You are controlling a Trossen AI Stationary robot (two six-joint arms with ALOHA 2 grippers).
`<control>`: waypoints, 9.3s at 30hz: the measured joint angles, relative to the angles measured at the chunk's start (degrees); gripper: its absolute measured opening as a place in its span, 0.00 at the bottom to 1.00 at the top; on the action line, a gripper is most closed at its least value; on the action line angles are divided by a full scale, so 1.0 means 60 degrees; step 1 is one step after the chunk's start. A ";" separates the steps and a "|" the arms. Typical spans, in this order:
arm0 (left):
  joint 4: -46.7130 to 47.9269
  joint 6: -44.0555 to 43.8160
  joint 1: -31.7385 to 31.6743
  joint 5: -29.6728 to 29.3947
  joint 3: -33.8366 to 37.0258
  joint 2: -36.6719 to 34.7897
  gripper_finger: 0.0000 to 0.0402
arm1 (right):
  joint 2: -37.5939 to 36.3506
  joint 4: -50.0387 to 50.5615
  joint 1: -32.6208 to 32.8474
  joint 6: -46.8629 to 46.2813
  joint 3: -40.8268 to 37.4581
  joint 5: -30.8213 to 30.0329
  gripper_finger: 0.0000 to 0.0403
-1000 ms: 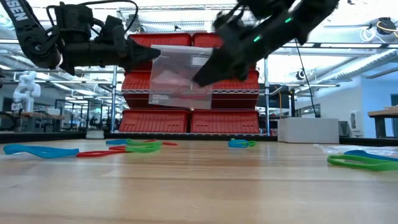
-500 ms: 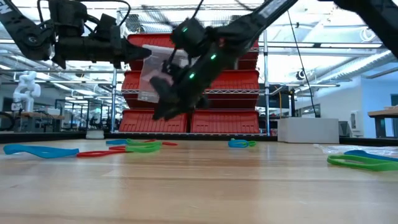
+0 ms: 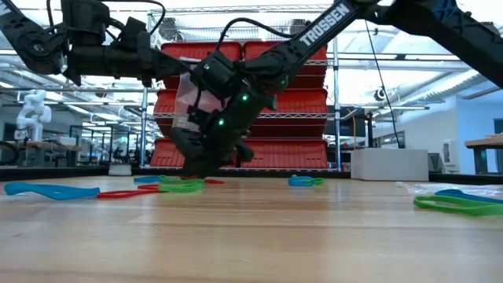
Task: Sort rubber bands
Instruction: Put the top red rubber band into the zip bag
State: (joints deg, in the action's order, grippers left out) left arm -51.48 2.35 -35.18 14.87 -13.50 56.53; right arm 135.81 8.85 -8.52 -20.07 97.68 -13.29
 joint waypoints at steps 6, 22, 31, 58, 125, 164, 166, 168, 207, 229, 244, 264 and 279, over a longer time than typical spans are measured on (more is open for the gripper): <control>0.0015 0.0004 0.0000 0.0007 0.0000 0.0000 0.00 | 0.0104 -0.0013 -0.0108 0.0056 0.0006 -0.0080 0.24; 0.0208 -0.0050 0.0003 0.0011 0.0004 0.0000 0.00 | -0.2344 0.1594 0.0820 0.2551 -0.0038 0.0287 0.00; 0.0230 -0.0102 0.0007 0.1069 0.0004 0.0000 0.00 | -0.4275 0.1799 0.1640 0.3739 -0.0038 -0.0079 0.00; 0.0497 -0.0091 0.0208 0.3759 0.0001 0.0000 0.00 | -0.5519 0.1776 0.1856 0.5070 -0.0027 -0.0818 0.00; 0.0528 -0.0091 0.0208 0.4262 0.0004 0.0000 0.00 | -0.5556 0.2039 0.1761 0.5389 0.0363 -0.0709 0.00; 0.0531 -0.0095 0.0189 0.4233 0.0003 0.0004 0.00 | -0.5130 0.2605 0.1802 0.4766 0.0352 -0.0720 0.00; 0.0532 -0.0093 0.0189 0.4233 0.0004 0.0004 0.00 | -0.5130 0.2751 0.1683 0.4577 0.0352 -0.0720 0.00; 0.0529 -0.0094 0.0189 0.4234 0.0004 0.0004 0.00 | -0.5130 0.2883 0.1568 0.4428 0.0352 -0.0724 0.00; 0.0783 -0.0091 0.0557 0.3614 -0.0102 0.0004 0.00 | -0.4547 0.3474 0.1222 0.3973 0.0345 -0.0286 0.19; 0.1038 0.0171 0.0557 0.3438 -0.0102 0.0004 0.00 | -0.5876 0.7214 0.1277 0.3332 0.0130 -0.0256 0.41; 0.1100 0.0171 0.0557 0.3437 -0.0102 0.0004 0.00 | -0.7056 0.2004 0.1357 0.2551 -0.4338 -0.0235 0.41; 0.0972 0.0262 0.1272 0.2430 -0.0102 0.0849 0.00 | -0.7005 -0.0715 0.1274 0.2698 -0.5372 -0.0534 0.00; 0.0786 0.0489 0.1337 0.2051 -0.0102 0.0789 0.00 | -0.7953 0.1061 0.1538 0.2852 -0.5367 -0.0471 0.10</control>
State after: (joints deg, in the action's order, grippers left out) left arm -46.77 5.28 -27.16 27.18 -14.11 61.27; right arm 88.09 15.22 0.71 -2.96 65.47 -16.11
